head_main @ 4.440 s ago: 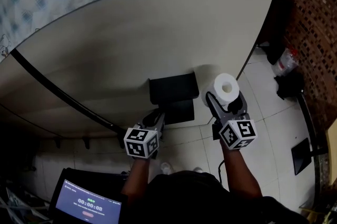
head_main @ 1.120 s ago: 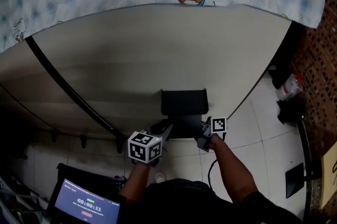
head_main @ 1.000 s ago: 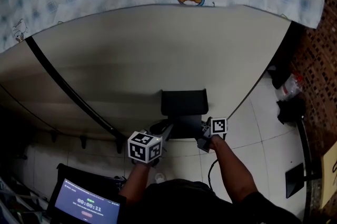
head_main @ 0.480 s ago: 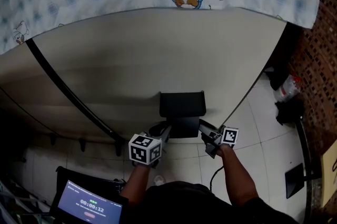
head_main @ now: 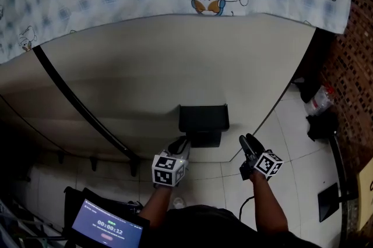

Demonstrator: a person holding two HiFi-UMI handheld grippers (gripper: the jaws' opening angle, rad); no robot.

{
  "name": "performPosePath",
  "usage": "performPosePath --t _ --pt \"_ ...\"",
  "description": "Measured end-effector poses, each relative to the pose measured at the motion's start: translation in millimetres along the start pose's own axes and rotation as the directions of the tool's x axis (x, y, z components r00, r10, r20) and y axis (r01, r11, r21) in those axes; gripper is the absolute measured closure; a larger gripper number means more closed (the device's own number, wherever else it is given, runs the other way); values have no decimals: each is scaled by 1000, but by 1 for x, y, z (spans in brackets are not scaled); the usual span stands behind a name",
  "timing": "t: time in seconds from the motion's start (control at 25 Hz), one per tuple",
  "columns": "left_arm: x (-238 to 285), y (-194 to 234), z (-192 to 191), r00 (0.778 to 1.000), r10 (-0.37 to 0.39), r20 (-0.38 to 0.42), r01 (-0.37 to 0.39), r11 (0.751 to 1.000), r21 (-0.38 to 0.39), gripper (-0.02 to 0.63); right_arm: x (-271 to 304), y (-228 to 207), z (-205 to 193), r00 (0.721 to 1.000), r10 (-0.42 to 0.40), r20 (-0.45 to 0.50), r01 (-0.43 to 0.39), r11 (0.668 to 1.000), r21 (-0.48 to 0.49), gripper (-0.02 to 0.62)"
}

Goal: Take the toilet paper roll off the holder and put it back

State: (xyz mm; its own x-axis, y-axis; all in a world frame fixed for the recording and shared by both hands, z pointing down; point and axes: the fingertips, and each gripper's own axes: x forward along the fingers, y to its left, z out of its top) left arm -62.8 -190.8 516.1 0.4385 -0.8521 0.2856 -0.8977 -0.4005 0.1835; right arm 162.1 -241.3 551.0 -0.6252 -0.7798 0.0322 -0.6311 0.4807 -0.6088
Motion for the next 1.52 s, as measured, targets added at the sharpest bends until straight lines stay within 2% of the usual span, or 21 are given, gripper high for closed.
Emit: performPosePath --t 0.12,0.24,0.28,0.32,0.4,0.44,0.52,0.6,0.68,0.84,1.0,1.08,1.24,1.4,1.52 --pt "-8 9 2 999 23 44 -20 997 -79 520 -9 18 26 997 -18 76 24 997 -73 353" --pt "-23 25 6 991 108 74 -102 992 -74 542 -9 46 38 994 10 105 6 989 -149 367" --pt "-30 26 13 987 118 111 -111 991 -69 579 -10 53 43 992 5 124 17 985 -174 387" --pt "-37 25 23 980 117 158 -110 992 -57 589 -14 58 47 988 -12 156 42 981 -189 430" --pt "-55 19 45 961 120 251 -127 992 12 589 -25 64 56 970 -63 235 111 974 -196 578" --pt "-64 15 58 946 130 296 -157 985 70 589 -31 67 58 961 -84 262 141 968 -207 595" --pt "-82 7 82 909 153 387 -239 954 183 591 -40 80 62 953 -95 289 179 943 -280 595" --pt "-94 1 101 879 170 446 -303 921 245 591 -41 102 64 953 -75 295 191 902 -387 595" --pt "-100 -4 113 868 177 464 -324 910 260 589 -38 125 66 956 -54 289 193 857 -479 595" --pt "-101 -8 121 866 169 470 -294 933 208 589 -30 167 69 959 -17 282 195 760 -620 595" --pt "-102 -12 122 870 157 468 -268 946 181 589 -29 193 79 949 -18 314 244 672 -700 595" --pt "-101 -13 122 872 156 464 -264 948 178 589 -29 204 83 942 -5 336 261 641 -722 595" --pt "-103 -14 123 866 164 472 -277 944 181 589 -29 216 86 936 9 352 269 627 -731 595" --pt "-106 -11 128 855 181 487 -291 943 162 589 -27 222 87 932 15 363 271 635 -724 595" --pt "-106 -13 131 855 174 488 -285 945 161 589 -26 229 89 928 24 371 274 630 -726 595"
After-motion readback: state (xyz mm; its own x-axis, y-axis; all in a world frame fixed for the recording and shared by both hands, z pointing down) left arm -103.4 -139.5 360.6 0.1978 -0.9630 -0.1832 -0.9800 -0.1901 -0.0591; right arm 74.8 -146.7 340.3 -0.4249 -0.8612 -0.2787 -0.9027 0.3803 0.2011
